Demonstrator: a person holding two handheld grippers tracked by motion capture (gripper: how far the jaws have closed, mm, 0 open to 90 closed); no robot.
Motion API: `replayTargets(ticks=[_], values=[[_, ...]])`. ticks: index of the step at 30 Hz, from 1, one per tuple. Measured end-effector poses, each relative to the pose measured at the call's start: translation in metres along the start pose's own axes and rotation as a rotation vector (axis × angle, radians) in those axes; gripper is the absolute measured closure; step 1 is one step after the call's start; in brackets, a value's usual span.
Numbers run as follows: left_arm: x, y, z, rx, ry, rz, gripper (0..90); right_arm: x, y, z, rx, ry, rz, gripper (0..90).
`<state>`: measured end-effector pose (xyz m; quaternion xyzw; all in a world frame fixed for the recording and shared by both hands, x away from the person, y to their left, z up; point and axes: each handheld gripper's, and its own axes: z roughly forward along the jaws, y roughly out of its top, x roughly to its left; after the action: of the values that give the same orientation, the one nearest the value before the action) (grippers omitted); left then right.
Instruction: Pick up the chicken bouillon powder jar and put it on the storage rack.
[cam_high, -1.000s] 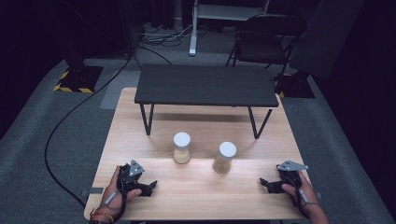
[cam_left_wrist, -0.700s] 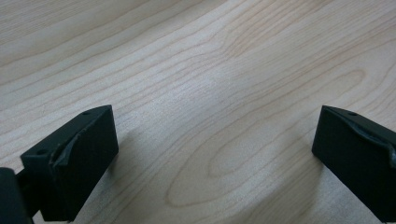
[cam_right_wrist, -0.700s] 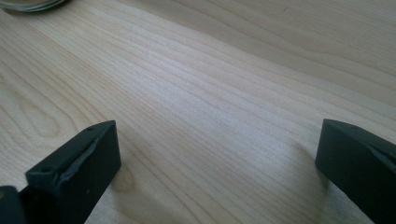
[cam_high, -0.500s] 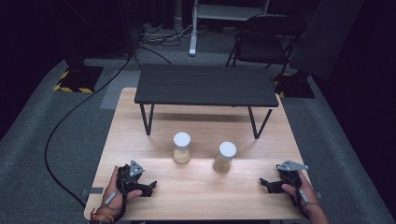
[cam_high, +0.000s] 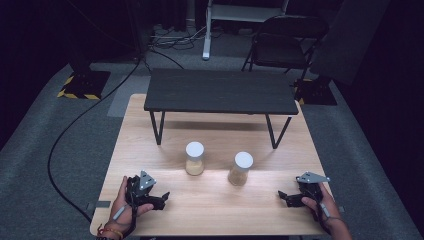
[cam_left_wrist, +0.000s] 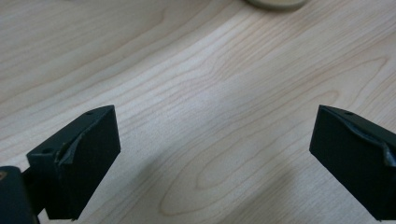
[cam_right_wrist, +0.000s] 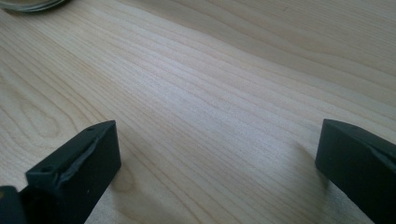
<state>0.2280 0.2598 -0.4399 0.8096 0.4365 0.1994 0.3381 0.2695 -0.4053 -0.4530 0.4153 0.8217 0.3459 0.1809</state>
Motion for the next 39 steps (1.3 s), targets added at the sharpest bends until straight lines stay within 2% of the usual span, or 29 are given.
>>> replayTargets(ticks=[4,8,16,23,32,34,39], values=[[-0.004,-0.002,-0.006,-0.049,0.013,-0.002,2.0,0.0,0.0,0.0,0.0,0.0,0.0,0.0],[-0.008,-0.003,-0.01,-0.072,0.027,0.0,2.0,0.0,0.0,0.0,0.0,0.0,0.0,0.0],[-0.017,-0.006,-0.016,-0.139,0.047,-0.027,1.5,0.0,0.0,0.0,0.0,0.0,0.0,0.0],[-0.019,0.001,-0.012,-0.144,0.034,-0.005,1.5,0.0,0.0,0.0,0.0,0.0,0.0,0.0],[-0.021,0.008,-0.009,-0.149,0.031,-0.011,1.5,0.0,0.0,0.0,0.0,0.0,0.0,0.0],[-0.021,0.009,-0.007,-0.156,0.024,-0.02,1.5,0.0,0.0,0.0,0.0,0.0,0.0,0.0],[-0.024,0.019,0.0,-0.168,0.005,-0.012,1.5,0.0,0.0,0.0,0.0,0.0,0.0,0.0]])
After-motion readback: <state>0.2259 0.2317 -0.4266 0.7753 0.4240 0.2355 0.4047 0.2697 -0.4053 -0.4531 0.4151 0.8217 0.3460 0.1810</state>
